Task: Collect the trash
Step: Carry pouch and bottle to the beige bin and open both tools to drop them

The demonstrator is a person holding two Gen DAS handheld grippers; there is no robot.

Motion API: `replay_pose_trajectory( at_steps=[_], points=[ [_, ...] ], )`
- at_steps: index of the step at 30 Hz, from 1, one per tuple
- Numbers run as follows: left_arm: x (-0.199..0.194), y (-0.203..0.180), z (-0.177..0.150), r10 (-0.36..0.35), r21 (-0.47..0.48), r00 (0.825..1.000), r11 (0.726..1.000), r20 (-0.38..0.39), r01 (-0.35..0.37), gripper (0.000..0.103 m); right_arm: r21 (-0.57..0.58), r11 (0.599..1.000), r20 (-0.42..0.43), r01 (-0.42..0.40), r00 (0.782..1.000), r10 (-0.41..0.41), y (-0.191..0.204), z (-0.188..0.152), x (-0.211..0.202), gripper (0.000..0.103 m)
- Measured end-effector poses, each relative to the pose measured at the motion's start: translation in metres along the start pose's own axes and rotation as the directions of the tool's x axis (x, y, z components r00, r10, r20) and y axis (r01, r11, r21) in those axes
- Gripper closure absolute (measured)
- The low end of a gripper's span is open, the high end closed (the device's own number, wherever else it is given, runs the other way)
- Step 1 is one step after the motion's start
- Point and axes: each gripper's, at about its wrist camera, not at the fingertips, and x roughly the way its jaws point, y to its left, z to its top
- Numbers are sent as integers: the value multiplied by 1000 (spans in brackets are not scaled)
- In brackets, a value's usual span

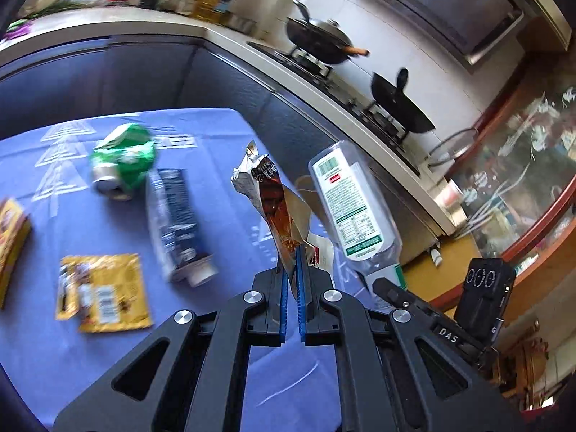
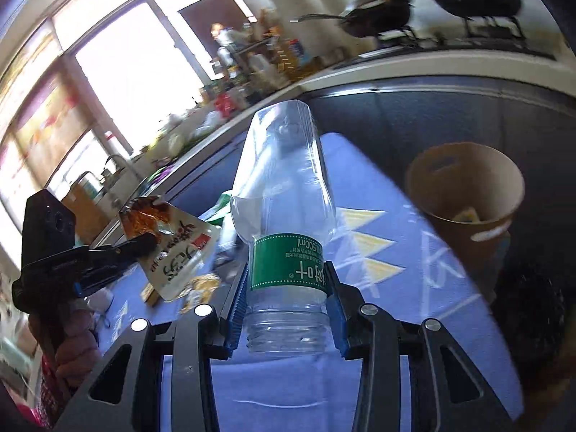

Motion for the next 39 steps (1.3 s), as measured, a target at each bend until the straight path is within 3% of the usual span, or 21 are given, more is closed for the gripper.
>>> replay_pose_trajectory(
  at_steps=[5,7,12,13,14,15,16,17,19,23,26,29,36,39],
  points=[
    [130,-70,59,-37,93,990,994,-133,49,99,217,970,-65,111,993,-99,-108,36,0,63],
    [183,-85,73,-45,90,980,994,-196,63,99,238,960,-103,148,987,-127,-137,50,6,63],
    [287,-100,86,60,105,950,994,-305,-29,95,218,946,-193,242,960,-201,-177,79,31,62],
    [301,-99,86,86,105,943,993,-321,-55,88,217,944,-206,248,957,-205,-183,80,33,61],
    [312,-97,85,109,107,936,991,-336,-77,59,217,942,-210,254,955,-209,-187,81,36,59],
    [319,-96,85,134,109,931,989,-339,-103,40,214,941,-199,261,955,-220,-187,81,36,55],
    [321,-96,84,157,119,933,985,-322,-125,39,205,942,-178,265,957,-230,-187,81,35,46],
    [322,-98,84,172,140,934,981,-314,-134,39,192,944,-151,267,959,-240,-185,81,32,45],
    [315,-101,80,173,169,935,978,-308,-125,40,181,949,-101,256,965,-241,-182,79,29,45],
    [264,-99,66,144,209,959,973,-242,-94,40,211,953,-5,219,975,-223,-176,67,11,45],
    [212,-95,40,126,243,978,967,-167,-83,40,205,961,47,184,979,-197,-160,55,0,45],
    [167,-86,5,133,262,983,960,-125,-97,40,173,971,65,162,982,-176,-138,37,-1,46],
    [76,-32,-71,222,192,970,961,-96,-200,40,81,992,-17,99,995,-98,-73,-14,21,48],
    [42,-3,-92,287,127,954,953,-83,-275,40,33,995,-38,95,995,-94,-46,-34,27,48]
  ],
)
